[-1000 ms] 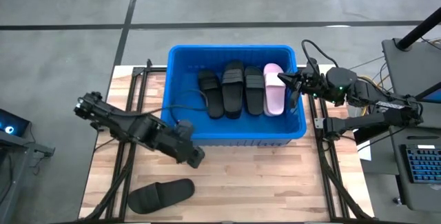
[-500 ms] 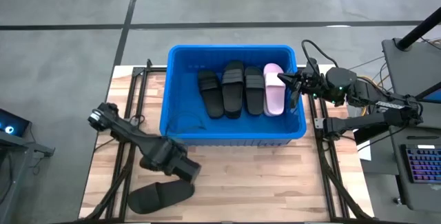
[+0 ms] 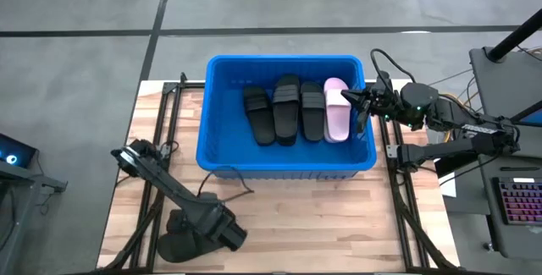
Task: Pick and place slides into bin
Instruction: Stack the black slide on top of the black slide into the blue bin
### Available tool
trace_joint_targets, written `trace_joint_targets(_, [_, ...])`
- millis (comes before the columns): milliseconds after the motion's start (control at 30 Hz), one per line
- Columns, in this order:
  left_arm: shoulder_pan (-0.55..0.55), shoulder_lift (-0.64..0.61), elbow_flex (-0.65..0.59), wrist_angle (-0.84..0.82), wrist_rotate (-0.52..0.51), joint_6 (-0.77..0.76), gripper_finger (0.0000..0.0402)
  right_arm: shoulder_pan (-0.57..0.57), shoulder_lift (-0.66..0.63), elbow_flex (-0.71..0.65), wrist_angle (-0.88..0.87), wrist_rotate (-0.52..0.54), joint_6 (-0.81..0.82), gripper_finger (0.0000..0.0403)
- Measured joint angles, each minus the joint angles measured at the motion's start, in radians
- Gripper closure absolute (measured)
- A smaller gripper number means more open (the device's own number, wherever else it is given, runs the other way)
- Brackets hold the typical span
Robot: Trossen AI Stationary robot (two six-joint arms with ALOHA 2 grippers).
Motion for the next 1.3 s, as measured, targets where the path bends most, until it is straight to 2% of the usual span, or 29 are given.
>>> trace_joint_targets(267, [-0.04,0.077,-0.049,0.001,0.075,-0.028,0.0048,0.0,0.0,0.0,-0.003,0.0,0.004,0.0394])
trace_joint_targets(533, [-0.062,0.158,-0.05,0.001,0.095,-0.028,0.0048,0.0,0.0,0.0,-0.004,-0.003,0.007,0.0394])
trace_joint_targets(867, [-0.119,0.25,-0.05,0.0,0.226,-0.029,0.0048,0.0,0.0,0.0,-0.004,-0.003,0.008,0.0394])
trace_joint_targets(1300, [-0.134,0.257,-0.1,0.002,0.229,-0.044,0.0055,0.0,0.0,0.0,-0.004,-0.003,-0.007,0.0394])
